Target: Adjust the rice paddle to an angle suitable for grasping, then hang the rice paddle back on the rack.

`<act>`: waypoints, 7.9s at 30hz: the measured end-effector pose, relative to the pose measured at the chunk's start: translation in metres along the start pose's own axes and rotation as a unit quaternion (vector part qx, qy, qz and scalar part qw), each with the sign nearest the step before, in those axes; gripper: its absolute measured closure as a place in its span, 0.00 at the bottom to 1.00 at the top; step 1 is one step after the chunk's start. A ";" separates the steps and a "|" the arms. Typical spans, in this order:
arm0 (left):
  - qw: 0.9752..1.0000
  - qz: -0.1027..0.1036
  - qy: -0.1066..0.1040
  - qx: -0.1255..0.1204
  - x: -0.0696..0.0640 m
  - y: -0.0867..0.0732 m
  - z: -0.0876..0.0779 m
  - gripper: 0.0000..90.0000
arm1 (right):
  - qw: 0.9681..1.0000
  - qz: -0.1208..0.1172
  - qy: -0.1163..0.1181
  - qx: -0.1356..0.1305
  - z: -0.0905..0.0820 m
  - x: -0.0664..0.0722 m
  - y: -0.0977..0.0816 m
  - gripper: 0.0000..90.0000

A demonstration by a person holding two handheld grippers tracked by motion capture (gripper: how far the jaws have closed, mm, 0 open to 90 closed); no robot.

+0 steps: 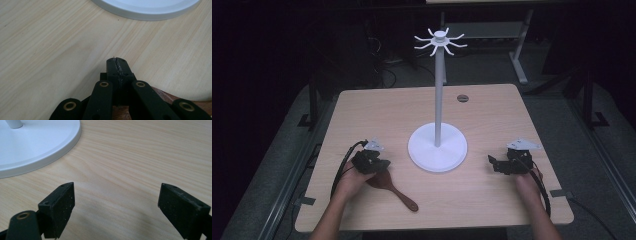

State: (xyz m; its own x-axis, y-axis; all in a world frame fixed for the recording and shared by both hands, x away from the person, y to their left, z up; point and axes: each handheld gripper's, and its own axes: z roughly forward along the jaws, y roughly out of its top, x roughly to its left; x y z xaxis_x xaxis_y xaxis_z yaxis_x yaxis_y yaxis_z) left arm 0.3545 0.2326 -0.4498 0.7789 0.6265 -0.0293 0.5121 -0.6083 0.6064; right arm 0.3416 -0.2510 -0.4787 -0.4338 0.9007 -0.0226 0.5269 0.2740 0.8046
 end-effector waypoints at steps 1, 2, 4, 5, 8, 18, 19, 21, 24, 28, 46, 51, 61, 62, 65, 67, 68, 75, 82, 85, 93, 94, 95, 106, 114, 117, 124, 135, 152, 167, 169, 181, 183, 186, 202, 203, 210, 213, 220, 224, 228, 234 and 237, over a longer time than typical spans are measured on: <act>1.000 0.001 0.001 0.000 0.000 -0.001 -0.001 1.00 | 1.000 0.000 0.000 0.000 0.000 0.000 0.000 0.15; 1.000 0.001 0.001 0.000 0.000 -0.001 -0.001 1.00 | 1.000 0.000 0.000 0.000 0.000 0.000 0.000 0.15; 1.000 -0.004 -0.001 0.002 0.002 -0.008 -0.006 1.00 | 1.000 0.000 0.000 0.000 0.000 0.000 0.000 0.15; 1.000 -0.012 -0.002 -0.002 0.001 -0.010 -0.007 1.00 | 1.000 0.000 0.000 0.000 0.000 0.000 0.000 0.15; 1.000 -0.016 -0.001 -0.005 0.003 -0.016 -0.012 1.00 | 1.000 -0.001 -0.001 0.000 0.000 0.000 0.000 0.15; 1.000 -0.026 -0.001 -0.008 0.001 -0.031 -0.026 1.00 | 1.000 -0.001 -0.002 0.000 0.000 0.000 0.000 0.15; 1.000 -0.029 -0.001 -0.008 0.000 -0.034 -0.029 1.00 | 1.000 -0.001 -0.002 0.000 0.000 0.000 0.000 0.15; 0.999 -0.033 -0.001 -0.013 -0.001 -0.039 -0.033 1.00 | 1.000 -0.001 -0.001 0.000 0.000 0.000 0.000 0.15; 0.999 -0.033 -0.002 -0.012 0.000 -0.039 -0.036 1.00 | 1.000 -0.001 -0.001 0.000 0.000 0.000 0.000 0.15; 0.999 -0.027 -0.007 -0.024 -0.008 -0.033 -0.040 1.00 | 1.000 0.000 -0.001 0.000 0.000 0.000 0.000 0.15; 0.996 0.026 -0.081 -0.018 -0.094 -0.035 -0.038 1.00 | 1.000 0.000 -0.001 0.000 0.000 0.000 0.000 0.15; 0.995 0.043 -0.094 -0.010 -0.103 -0.030 -0.029 1.00 | 1.000 0.000 -0.001 0.000 0.000 0.000 0.000 0.15; 0.992 0.065 -0.105 0.011 -0.111 -0.026 -0.017 1.00 | 1.000 0.000 -0.001 0.000 0.000 0.000 0.000 0.15; 0.992 0.066 -0.106 0.012 -0.111 -0.025 -0.017 1.00 | 1.000 0.000 -0.001 0.000 0.000 0.000 0.000 0.15; 0.993 0.065 -0.103 0.008 -0.111 -0.024 -0.015 1.00 | 1.000 0.001 0.000 0.000 0.000 0.000 0.000 0.15; 0.992 0.070 -0.101 0.009 -0.110 -0.022 -0.014 1.00 | 1.000 0.000 0.000 0.000 0.000 0.000 0.000 0.15; 0.993 0.071 -0.098 0.007 -0.110 -0.021 -0.013 1.00 | 1.000 0.000 0.000 0.000 0.000 0.000 0.000 0.15; 0.993 0.074 -0.092 0.002 -0.107 -0.014 -0.006 1.00 | 1.000 -0.001 -0.001 0.000 0.000 0.000 0.000 0.15; 0.995 0.065 -0.079 -0.007 -0.100 -0.007 0.002 1.00 | 1.000 -0.003 -0.001 0.001 0.000 0.000 0.000 0.15; 0.995 0.063 -0.073 -0.007 -0.096 -0.003 0.006 1.00 | 1.000 -0.003 -0.002 0.001 0.000 0.000 0.000 0.15; 0.997 0.061 -0.053 -0.006 -0.086 0.008 0.014 1.00 | 1.000 -0.002 0.000 0.001 0.000 0.000 0.000 0.15; 0.997 0.060 -0.049 -0.005 -0.085 0.009 0.015 1.00 | 1.000 -0.003 -0.001 0.001 0.000 0.000 0.000 0.15; 0.997 0.058 -0.048 -0.005 -0.083 0.010 0.015 1.00 | 1.000 -0.003 -0.001 0.001 0.000 0.000 0.000 0.15; 0.998 0.041 -0.034 -0.023 -0.070 0.014 0.008 1.00 | 1.000 -0.003 0.000 0.001 0.000 0.000 0.000 0.15; 0.999 0.019 0.013 -0.031 -0.044 0.002 -0.020 1.00 | 1.000 0.000 0.001 0.000 0.000 0.000 0.000 0.15; 0.999 -0.001 0.044 -0.016 -0.020 -0.013 -0.029 1.00 | 1.000 0.000 0.001 0.000 0.000 0.000 0.000 0.15; 0.998 -0.029 0.044 0.018 -0.004 -0.030 -0.030 1.00 | 1.000 0.001 0.001 0.000 0.000 0.000 0.000 0.15; 0.998 -0.026 0.029 0.054 -0.013 -0.039 -0.034 1.00 | 1.000 0.001 0.001 -0.001 0.000 -0.001 0.000 0.15; 0.998 -0.035 0.014 0.048 -0.027 -0.049 -0.052 0.91 | 1.000 -0.001 0.001 0.000 0.000 0.000 0.000 0.15; 0.996 -0.026 0.001 0.088 -0.044 0.000 -0.052 0.73 | 1.000 -0.002 0.000 0.001 0.000 0.000 0.000 0.15; 0.995 -0.024 -0.003 0.094 -0.046 0.003 -0.050 0.72 | 1.000 -0.002 0.000 0.001 0.000 0.000 0.000 0.15; 0.990 0.001 -0.032 0.136 -0.058 0.027 -0.032 0.68 | 1.000 0.000 -0.001 0.003 0.001 0.000 0.000 0.15; 0.989 0.003 -0.038 0.144 -0.060 0.031 -0.028 0.68 | 1.000 0.003 -0.001 0.002 0.001 0.000 0.000 0.15; 0.986 0.013 -0.045 0.161 -0.063 0.036 -0.017 0.68 | 1.000 0.003 -0.001 0.002 0.000 0.000 0.000 0.15; 0.973 0.026 -0.018 0.229 -0.072 0.051 0.014 0.73 | 1.000 0.003 0.000 0.002 0.000 -0.001 0.000 0.15; 0.972 0.026 -0.018 0.231 -0.072 0.051 0.015 0.74 | 1.000 0.004 0.000 0.001 0.000 -0.001 0.000 0.15; 0.970 0.030 -0.007 0.240 -0.074 0.050 0.020 0.75 | 1.000 0.005 0.000 0.002 0.000 -0.001 0.000 0.15; 0.970 0.029 0.002 0.242 -0.075 0.051 0.020 0.78 | 1.000 0.004 0.000 0.001 0.000 -0.001 0.000 0.15; 0.970 0.021 0.007 0.243 -0.076 0.051 0.021 0.85 | 1.000 0.001 0.000 0.002 0.000 0.000 0.000 0.15; 0.970 0.018 0.007 0.243 -0.076 0.051 0.020 0.85 | 1.000 0.002 0.000 0.001 0.000 -0.001 0.000 0.15; 0.971 0.016 0.008 0.238 -0.075 0.050 0.020 0.86 | 1.000 0.001 0.000 0.002 0.000 0.000 0.000 0.15; 0.977 0.011 -0.008 0.215 -0.071 0.045 0.015 0.86 | 1.000 0.005 0.001 0.001 0.000 -0.001 0.000 0.15; 0.982 -0.001 -0.017 0.189 -0.068 0.044 0.008 0.86 | 1.000 0.005 0.001 0.001 0.000 -0.001 0.000 0.15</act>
State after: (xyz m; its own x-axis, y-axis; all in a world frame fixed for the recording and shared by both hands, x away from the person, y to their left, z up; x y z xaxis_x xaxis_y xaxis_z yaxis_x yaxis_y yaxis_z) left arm 0.3263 0.1592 -0.4276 0.7865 0.6147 -0.0598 0.6057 -0.7489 0.2689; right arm 0.3423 -0.2516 -0.4789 -0.4303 0.9026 -0.0142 0.5322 0.2664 0.8036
